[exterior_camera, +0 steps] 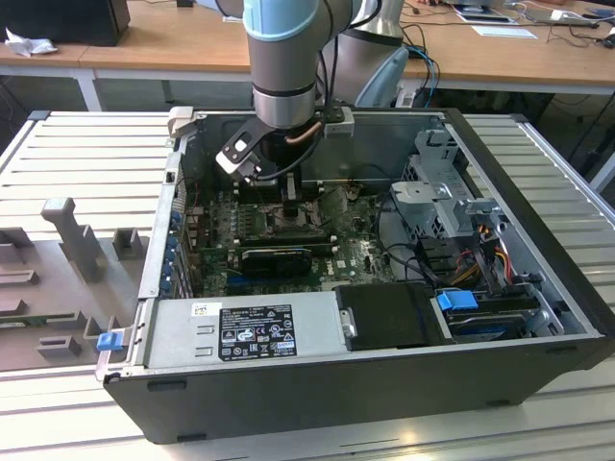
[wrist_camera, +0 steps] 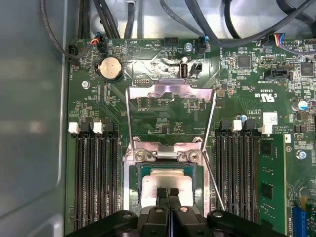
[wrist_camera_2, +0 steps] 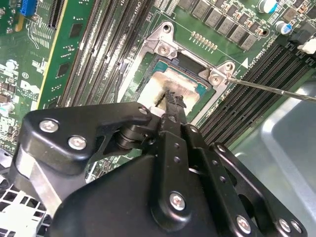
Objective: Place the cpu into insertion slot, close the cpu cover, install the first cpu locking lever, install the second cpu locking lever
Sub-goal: 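Place the cpu into insertion slot, then close the cpu cover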
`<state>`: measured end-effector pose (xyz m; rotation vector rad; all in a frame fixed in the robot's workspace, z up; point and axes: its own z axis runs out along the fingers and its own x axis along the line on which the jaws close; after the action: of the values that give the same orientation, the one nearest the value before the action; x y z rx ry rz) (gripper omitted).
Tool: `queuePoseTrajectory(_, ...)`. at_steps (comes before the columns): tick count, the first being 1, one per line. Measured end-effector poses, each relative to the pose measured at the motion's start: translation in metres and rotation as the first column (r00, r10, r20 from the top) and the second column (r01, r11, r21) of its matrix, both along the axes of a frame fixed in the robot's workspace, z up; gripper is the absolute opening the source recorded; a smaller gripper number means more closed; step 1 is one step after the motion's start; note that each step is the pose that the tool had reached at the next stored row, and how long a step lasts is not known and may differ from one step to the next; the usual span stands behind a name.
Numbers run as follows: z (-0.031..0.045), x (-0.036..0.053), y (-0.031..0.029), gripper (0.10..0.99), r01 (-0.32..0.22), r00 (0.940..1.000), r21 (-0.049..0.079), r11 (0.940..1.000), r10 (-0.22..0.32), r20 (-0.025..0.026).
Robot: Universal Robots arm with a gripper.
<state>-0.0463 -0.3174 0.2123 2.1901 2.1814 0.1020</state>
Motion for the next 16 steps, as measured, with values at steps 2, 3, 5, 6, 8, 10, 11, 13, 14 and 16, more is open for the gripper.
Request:
queuePoseTrajectory(2, 0.0012, 0.0, 0.0, 0.106, 0.0, 1.0, 0.0, 1.0, 0.0, 0.0)
queuePoseTrajectory(3, 0.0017, 0.0, 0.0, 0.106, 0.0, 1.0, 0.0, 1.0, 0.0, 0.0001)
queuePoseTrajectory(5, 0.0029, 0.0, 0.0, 0.106, 0.0, 1.0, 0.0, 1.0, 0.0, 0.0001)
queuePoseTrajectory(6, 0.0039, 0.0, 0.0, 0.106, 0.0, 1.0, 0.0, 1.0, 0.0, 0.0001)
queuePoseTrajectory(8, 0.0065, 0.0, 0.0, 0.106, 0.0, 1.0, 0.0, 1.0, 0.0, 0.0001)
queuePoseTrajectory(10, 0.0066, 0.0002, 0.0001, 0.106, 0.0, 1.0, 0.0, 1.0, 0.0, 0.0002)
queuePoseTrajectory(11, 0.0067, 0.0013, 0.0, 0.106, 0.0, 1.0, 0.0, 1.0, 0.0, 0.0)
queuePoseTrajectory(13, 0.0067, 0.0046, 0.0, 0.106, 0.0, 1.0, 0.0, 1.0, 0.0, 0.0)
queuePoseTrajectory(14, 0.0067, 0.0047, 0.0, 0.106, 0.0, 1.0, 0.0, 1.0, 0.0, 0.0)
queuePoseTrajectory(16, 0.0067, 0.0052, 0.0, 0.106, 0.0, 1.0, 0.0, 1.0, 0.0, 0.0)
